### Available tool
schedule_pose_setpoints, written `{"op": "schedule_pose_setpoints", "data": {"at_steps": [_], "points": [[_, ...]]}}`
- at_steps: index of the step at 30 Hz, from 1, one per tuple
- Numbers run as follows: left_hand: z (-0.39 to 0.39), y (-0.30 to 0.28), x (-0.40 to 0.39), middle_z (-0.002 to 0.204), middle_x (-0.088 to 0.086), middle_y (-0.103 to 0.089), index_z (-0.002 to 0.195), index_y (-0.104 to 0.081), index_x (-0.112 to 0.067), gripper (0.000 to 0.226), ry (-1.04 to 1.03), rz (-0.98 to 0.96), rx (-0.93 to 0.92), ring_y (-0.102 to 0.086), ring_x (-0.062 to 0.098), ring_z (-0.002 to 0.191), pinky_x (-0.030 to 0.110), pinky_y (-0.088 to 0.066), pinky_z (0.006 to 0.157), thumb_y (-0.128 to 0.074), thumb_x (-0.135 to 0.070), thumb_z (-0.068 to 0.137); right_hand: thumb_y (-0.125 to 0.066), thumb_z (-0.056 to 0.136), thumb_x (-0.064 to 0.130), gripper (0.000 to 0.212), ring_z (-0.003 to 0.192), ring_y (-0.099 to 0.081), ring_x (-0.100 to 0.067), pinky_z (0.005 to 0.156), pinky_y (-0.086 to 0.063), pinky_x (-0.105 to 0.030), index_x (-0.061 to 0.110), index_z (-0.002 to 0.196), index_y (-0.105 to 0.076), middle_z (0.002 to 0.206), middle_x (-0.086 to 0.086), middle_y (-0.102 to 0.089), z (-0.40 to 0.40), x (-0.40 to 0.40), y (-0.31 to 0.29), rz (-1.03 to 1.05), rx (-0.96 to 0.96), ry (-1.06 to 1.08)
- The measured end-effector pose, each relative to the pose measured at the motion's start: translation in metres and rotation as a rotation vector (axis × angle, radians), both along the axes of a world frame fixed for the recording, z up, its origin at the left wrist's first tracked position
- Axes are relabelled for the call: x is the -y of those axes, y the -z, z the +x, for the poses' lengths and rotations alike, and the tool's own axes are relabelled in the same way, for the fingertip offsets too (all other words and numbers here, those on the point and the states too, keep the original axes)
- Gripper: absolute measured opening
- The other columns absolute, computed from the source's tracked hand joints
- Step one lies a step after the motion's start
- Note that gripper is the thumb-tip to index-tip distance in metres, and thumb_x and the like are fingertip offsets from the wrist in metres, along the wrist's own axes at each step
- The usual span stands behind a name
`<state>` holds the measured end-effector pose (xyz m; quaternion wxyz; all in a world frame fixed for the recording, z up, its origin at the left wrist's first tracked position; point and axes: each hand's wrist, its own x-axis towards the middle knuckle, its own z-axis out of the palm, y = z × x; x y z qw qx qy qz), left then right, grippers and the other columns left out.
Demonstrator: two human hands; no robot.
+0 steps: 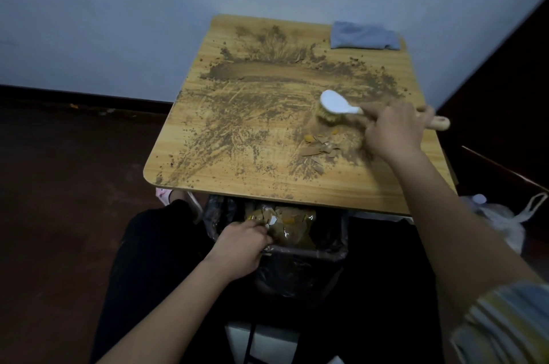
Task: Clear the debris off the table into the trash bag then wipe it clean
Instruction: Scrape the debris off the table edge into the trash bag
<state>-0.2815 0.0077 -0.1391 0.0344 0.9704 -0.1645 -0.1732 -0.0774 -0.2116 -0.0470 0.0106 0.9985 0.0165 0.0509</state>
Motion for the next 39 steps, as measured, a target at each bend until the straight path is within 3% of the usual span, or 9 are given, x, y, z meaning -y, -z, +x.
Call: {"op": "schedule_pose_setpoints", "data": {"at_steps": [4, 6, 10, 15, 22, 31, 34, 39], "points": [[-0.001, -0.002, 0.001, 0.118, -0.004, -0.056, 0.116, -0.06, -0.024, 0.032, -0.006, -0.012, 0.012, -0.043, 0.019, 0.12, 0.032, -0.04, 0.086, -0.042, -0.018, 0.091, -0.049, 0.094, 0.015, 0.033, 0.123, -0.041, -0.031, 0.11, -0.017, -0.047, 0.026, 0.122, -0.061, 0.124, -0.011, -0.053, 0.007, 0.009, -0.001, -0.1, -0.072, 0.186], [-0.002, -0.002, 0.002, 0.118, -0.005, -0.056, 0.117, -0.059, -0.024, 0.032, -0.006, -0.006, 0.018, -0.043, 0.019, 0.119, 0.031, -0.04, 0.086, -0.041, -0.019, 0.091, -0.05, 0.094, 0.016, 0.031, 0.122, -0.041, -0.032, 0.109, -0.018, -0.048, 0.025, 0.121, -0.062, 0.123, -0.011, -0.053, 0.004, 0.006, 0.002, -0.131, -0.07, 0.139], [-0.004, -0.002, 0.004, 0.117, -0.005, -0.056, 0.117, -0.059, -0.025, 0.032, -0.01, -0.01, 0.018, -0.044, 0.019, 0.118, 0.032, -0.04, 0.084, -0.041, -0.019, 0.091, -0.048, 0.093, 0.015, 0.047, 0.122, -0.04, -0.03, 0.108, -0.016, -0.048, 0.041, 0.132, -0.054, 0.123, -0.01, -0.052, -0.016, -0.002, 0.008, -0.095, -0.029, -0.047], [-0.006, -0.003, 0.004, 0.117, -0.005, -0.056, 0.115, -0.059, -0.025, 0.03, 0.0, -0.007, 0.03, -0.044, 0.019, 0.118, 0.031, -0.04, 0.082, -0.041, -0.02, 0.092, -0.048, 0.09, 0.024, 0.042, 0.123, -0.041, -0.027, 0.11, -0.013, -0.048, 0.042, 0.126, -0.059, 0.122, -0.008, -0.054, -0.041, -0.006, 0.007, -0.051, -0.04, -0.128], [-0.006, -0.001, 0.002, 0.115, -0.006, -0.057, 0.111, -0.061, -0.024, 0.028, -0.012, -0.039, 0.041, -0.046, 0.018, 0.116, 0.031, -0.041, 0.082, -0.042, -0.021, 0.09, -0.05, 0.091, 0.017, 0.05, 0.123, -0.041, -0.027, 0.108, -0.016, -0.047, 0.042, 0.134, -0.052, 0.127, -0.008, -0.053, -0.032, -0.006, 0.006, 0.074, -0.065, 0.001], [-0.007, 0.002, 0.0, 0.114, -0.006, -0.058, 0.111, -0.061, -0.025, 0.031, -0.015, -0.061, 0.058, -0.047, 0.018, 0.114, 0.032, -0.041, 0.081, -0.042, -0.019, 0.088, -0.048, 0.091, 0.019, 0.043, 0.119, -0.044, -0.025, 0.101, -0.011, -0.043, 0.044, 0.123, -0.06, 0.117, -0.004, -0.057, -0.048, -0.003, 0.018, 0.08, -0.017, -0.191], [-0.006, 0.002, 0.001, 0.115, -0.005, -0.058, 0.114, -0.06, -0.025, 0.032, -0.016, -0.067, 0.061, -0.047, 0.019, 0.115, 0.032, -0.042, 0.081, -0.043, -0.018, 0.088, -0.048, 0.093, 0.017, 0.043, 0.11, -0.049, -0.026, 0.091, -0.02, -0.039, 0.04, 0.127, -0.06, 0.114, -0.004, -0.06, -0.047, 0.013, 0.016, 0.137, 0.045, -0.108], [-0.004, 0.003, 0.003, 0.116, -0.006, -0.058, 0.114, -0.061, -0.025, 0.032, -0.028, -0.057, 0.05, -0.047, 0.019, 0.116, 0.031, -0.042, 0.082, -0.043, -0.018, 0.088, -0.045, 0.096, 0.008, 0.041, 0.103, -0.051, -0.035, 0.087, -0.031, -0.04, 0.031, 0.127, -0.058, 0.108, -0.013, -0.056, -0.028, 0.032, 0.008, 0.038, 0.023, 0.084]]}}
